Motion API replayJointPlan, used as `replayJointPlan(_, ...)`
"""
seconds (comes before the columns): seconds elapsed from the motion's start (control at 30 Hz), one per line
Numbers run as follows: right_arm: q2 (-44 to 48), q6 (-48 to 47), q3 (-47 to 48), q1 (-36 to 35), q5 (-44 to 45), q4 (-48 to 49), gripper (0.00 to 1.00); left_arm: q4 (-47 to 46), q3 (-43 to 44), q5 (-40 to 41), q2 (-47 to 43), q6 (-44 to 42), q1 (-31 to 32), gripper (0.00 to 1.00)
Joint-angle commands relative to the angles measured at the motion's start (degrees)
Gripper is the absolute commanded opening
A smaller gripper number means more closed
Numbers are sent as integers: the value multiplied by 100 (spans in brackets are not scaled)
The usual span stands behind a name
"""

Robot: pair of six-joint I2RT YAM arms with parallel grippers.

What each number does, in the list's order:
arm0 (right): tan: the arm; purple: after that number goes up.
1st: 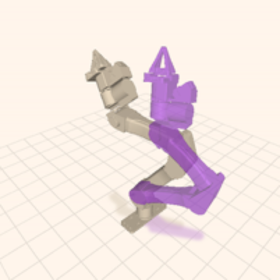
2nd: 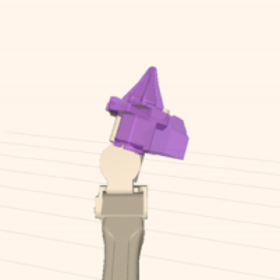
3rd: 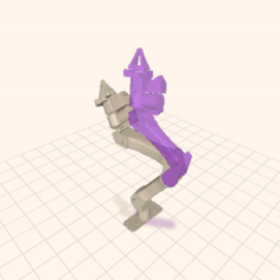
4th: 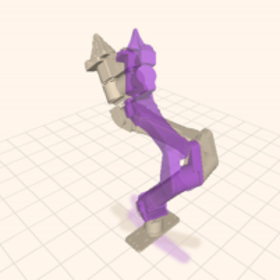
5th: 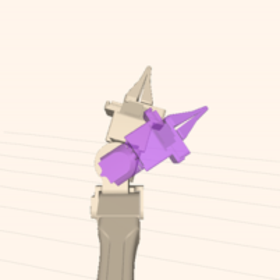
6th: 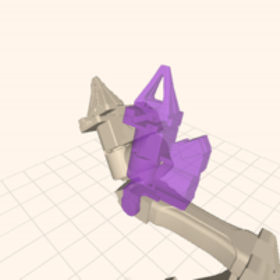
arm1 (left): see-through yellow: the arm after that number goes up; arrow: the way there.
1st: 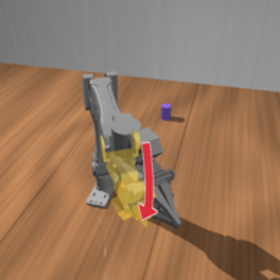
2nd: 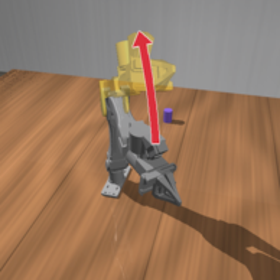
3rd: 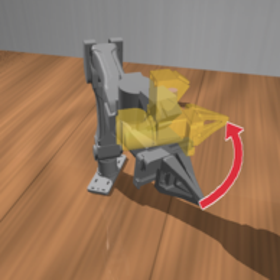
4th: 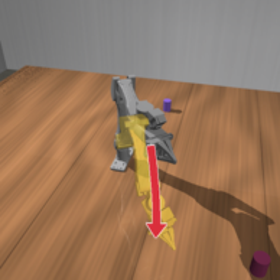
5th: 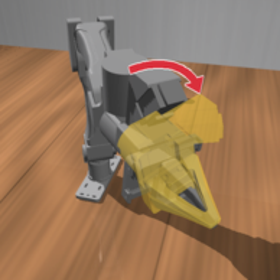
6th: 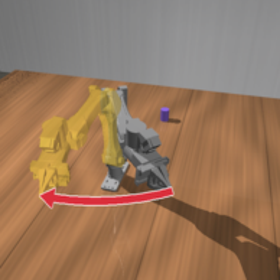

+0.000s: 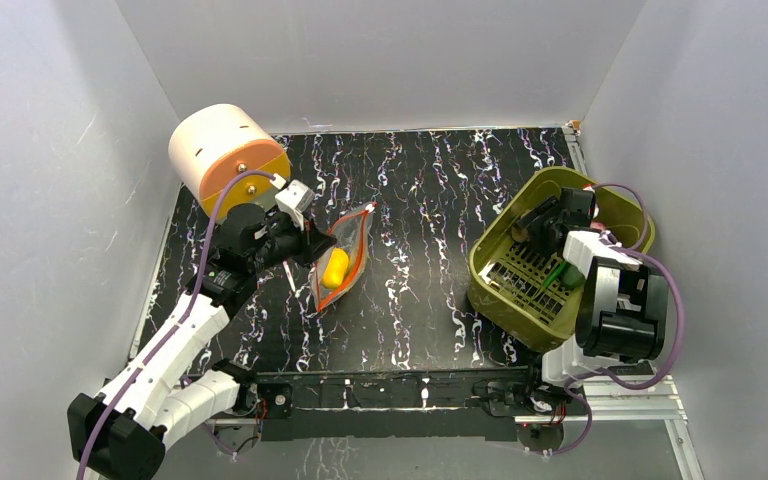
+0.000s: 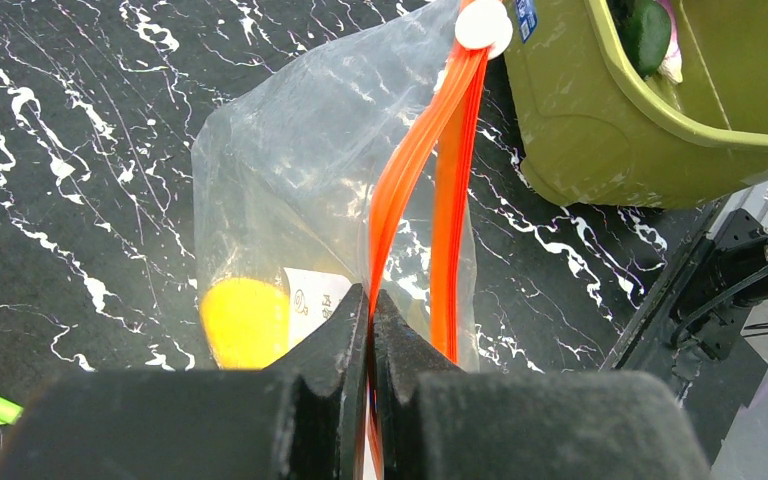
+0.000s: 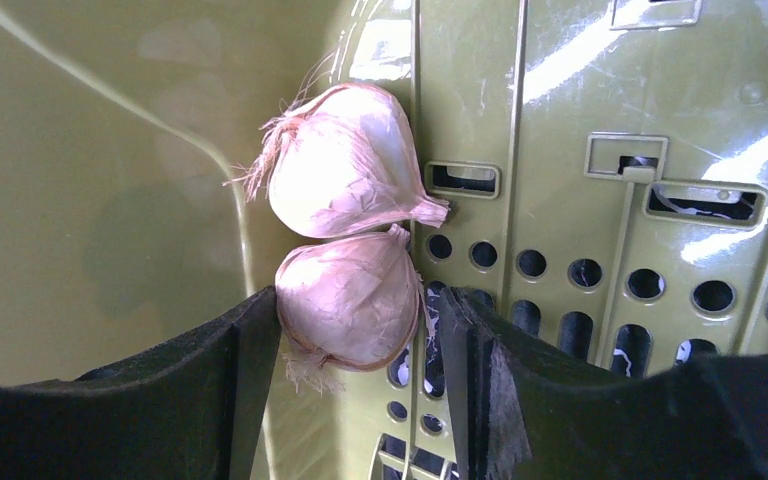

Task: Place the food in the zip-top bag and seal the zipper
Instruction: Pick up the fake vegetable from the bin.

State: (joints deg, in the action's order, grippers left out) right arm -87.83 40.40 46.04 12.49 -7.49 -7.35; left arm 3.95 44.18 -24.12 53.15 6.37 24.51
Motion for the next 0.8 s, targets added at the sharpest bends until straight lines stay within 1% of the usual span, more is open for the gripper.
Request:
replayJointPlan(0.0,-117,-187,196,8,121,121,56,-28,94,40,-104,-83,27,0)
replayJointPlan(0.2,-192,-191,215,8,81,151,53,-25,99,41,-87,-92,27,0)
replayJointPlan(0.37,-177,-228,177,8,80,191,46,-25,99,39,-89,-92,32,0)
replayJointPlan(0.5,-158,-243,176,8,93,178,43,-25,98,48,-93,-99,26,0)
replayJointPlan(0.77,177,-313,177,8,332,32,39,-25,99,48,-89,-92,26,0)
